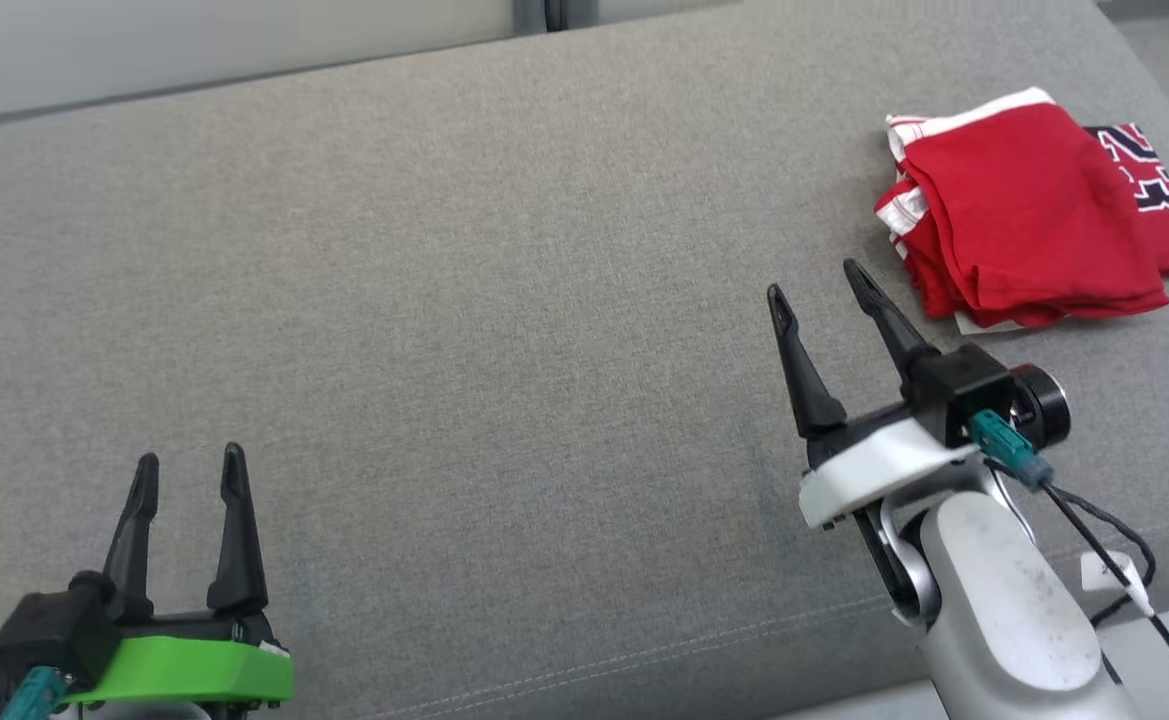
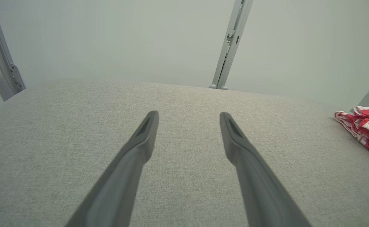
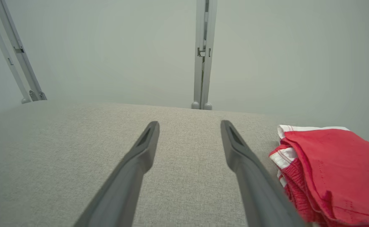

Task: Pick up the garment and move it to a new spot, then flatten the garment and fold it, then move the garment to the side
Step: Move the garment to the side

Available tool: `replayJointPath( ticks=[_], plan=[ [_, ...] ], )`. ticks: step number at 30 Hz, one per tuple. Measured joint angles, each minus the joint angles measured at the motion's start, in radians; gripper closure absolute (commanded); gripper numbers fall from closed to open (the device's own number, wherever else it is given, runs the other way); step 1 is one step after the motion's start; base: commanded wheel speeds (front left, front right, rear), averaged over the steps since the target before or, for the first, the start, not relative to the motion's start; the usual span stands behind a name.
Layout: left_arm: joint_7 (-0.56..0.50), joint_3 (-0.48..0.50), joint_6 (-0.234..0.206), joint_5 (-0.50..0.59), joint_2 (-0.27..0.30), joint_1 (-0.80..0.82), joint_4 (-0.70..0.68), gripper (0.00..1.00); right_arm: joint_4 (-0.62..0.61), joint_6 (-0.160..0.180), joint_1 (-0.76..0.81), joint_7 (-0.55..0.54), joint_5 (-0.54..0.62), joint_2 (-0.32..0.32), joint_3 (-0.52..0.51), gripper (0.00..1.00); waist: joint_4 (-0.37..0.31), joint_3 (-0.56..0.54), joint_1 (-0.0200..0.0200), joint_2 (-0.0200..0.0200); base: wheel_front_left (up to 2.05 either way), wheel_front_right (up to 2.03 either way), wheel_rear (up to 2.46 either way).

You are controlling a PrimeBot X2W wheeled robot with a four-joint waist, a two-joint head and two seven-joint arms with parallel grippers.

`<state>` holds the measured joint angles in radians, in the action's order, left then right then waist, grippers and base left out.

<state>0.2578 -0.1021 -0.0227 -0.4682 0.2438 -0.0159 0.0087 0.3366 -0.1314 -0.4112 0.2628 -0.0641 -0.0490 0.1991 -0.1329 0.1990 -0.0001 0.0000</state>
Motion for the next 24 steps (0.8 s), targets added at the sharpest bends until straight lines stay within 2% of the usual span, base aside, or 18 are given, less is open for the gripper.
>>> replayJointPath(
  ticks=[9,16,24],
  plan=[
    [0.003,0.029,0.014,0.111,-0.072,-0.071,0.025,0.0,-0.156,0.0,0.241,0.0,-0.057,0.0,-0.086,0.0,0.062,-0.132,0.0,0.0,0.0,0.0,0.0],
    [0.004,0.06,0.06,0.197,-0.122,-0.121,0.011,0.0,-0.201,0.0,0.368,0.0,-0.065,-0.001,-0.148,0.0,0.113,-0.192,-0.0001,0.0,0.0,0.0,0.0],
    [0.004,0.095,0.1,0.249,-0.163,-0.154,0.01,0.0,-0.203,0.0,0.428,0.0,-0.077,-0.001,-0.132,0.0,0.151,-0.224,0.0,0.0,0.0,0.0,0.0]
  ],
)
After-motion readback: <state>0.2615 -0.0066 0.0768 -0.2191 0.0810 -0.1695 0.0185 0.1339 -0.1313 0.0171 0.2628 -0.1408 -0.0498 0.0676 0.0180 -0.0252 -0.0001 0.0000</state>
